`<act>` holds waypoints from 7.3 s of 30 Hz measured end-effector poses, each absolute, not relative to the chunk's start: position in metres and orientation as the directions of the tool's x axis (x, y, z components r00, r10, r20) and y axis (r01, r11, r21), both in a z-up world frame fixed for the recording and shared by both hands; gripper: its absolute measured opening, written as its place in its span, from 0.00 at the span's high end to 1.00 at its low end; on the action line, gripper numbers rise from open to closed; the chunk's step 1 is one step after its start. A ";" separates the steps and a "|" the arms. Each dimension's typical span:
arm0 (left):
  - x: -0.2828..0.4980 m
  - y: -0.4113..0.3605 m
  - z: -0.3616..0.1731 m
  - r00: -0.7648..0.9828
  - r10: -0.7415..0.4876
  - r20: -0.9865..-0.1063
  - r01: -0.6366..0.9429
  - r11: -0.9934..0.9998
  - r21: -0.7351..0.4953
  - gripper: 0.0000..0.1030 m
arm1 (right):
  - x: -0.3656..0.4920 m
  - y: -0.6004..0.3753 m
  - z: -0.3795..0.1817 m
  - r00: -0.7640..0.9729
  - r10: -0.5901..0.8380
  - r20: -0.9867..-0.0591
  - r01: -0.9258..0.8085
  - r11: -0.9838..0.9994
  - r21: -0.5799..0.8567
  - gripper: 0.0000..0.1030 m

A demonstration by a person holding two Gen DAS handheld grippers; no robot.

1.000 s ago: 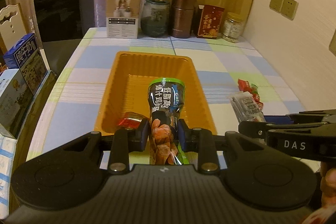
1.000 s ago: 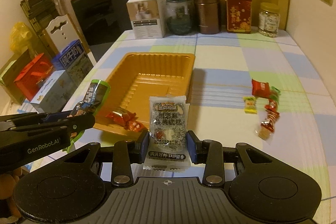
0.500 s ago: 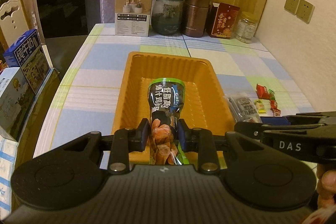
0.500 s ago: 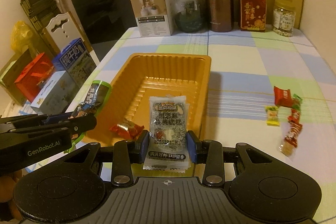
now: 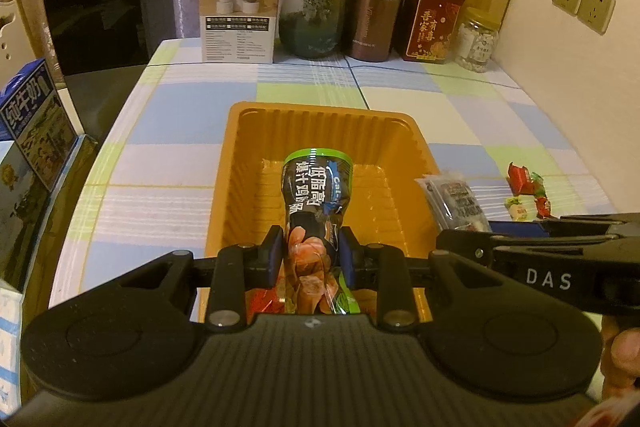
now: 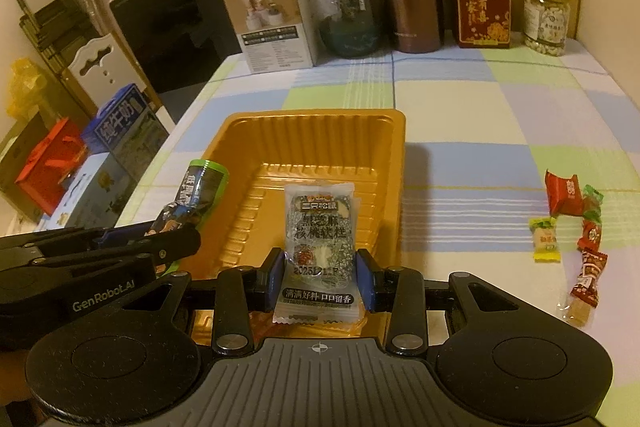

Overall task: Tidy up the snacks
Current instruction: 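Carry both snacks over the orange tray and release them from both grippers, then withdraw both grippers from the tray toward the remaining snacks, then grasp the brown-wrapped chocolate candy with the right gripper, then grasp the tan square candy with the left gripper while the right holds the chocolate candy, then carry both candies over the orange tray and open both grippers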

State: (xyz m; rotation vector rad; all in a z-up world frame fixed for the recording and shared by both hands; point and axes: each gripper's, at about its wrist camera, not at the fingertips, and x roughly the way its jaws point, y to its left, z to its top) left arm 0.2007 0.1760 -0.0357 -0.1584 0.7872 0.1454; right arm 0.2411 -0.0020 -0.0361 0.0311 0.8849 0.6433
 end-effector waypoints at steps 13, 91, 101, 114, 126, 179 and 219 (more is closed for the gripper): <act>0.208 0.186 -0.040 0.691 0.107 -0.715 -0.231 0.970 -0.077 0.61 | 0.246 -0.006 -0.047 0.447 0.533 -0.718 -0.485 0.819 0.306 0.63; 0.139 0.036 -0.001 0.713 -0.050 -0.699 -0.057 0.990 -0.129 0.28 | 0.157 -0.238 -0.015 0.689 0.326 -0.647 -0.094 0.925 0.367 0.35; 0.171 0.008 -0.014 0.699 -0.091 -0.710 0.005 0.992 -0.123 0.28 | 0.187 -0.258 -0.025 0.684 0.312 -0.659 -0.079 0.930 0.358 0.36; 0.233 -0.005 -0.037 0.690 -0.089 -0.718 0.043 0.996 -0.082 0.28 | 0.249 -0.244 -0.052 0.636 0.354 -0.686 -0.138 0.926 0.351 0.48; 0.265 0.004 -0.053 0.682 -0.098 -0.725 0.056 0.995 -0.081 0.28 | 0.308 -0.206 -0.096 0.571 0.366 -0.735 -0.190 0.930 0.316 0.57; 0.280 -0.084 -0.126 0.634 -0.258 -0.729 0.266 0.958 -0.107 0.76 | 0.282 -0.293 -0.091 0.627 0.266 -0.732 -0.060 0.953 0.296 0.79; 0.125 0.100 -0.002 0.761 0.004 -0.649 -0.119 0.984 -0.134 0.76 | 0.175 -0.117 -0.004 0.565 0.503 -0.654 -0.399 0.861 0.317 0.79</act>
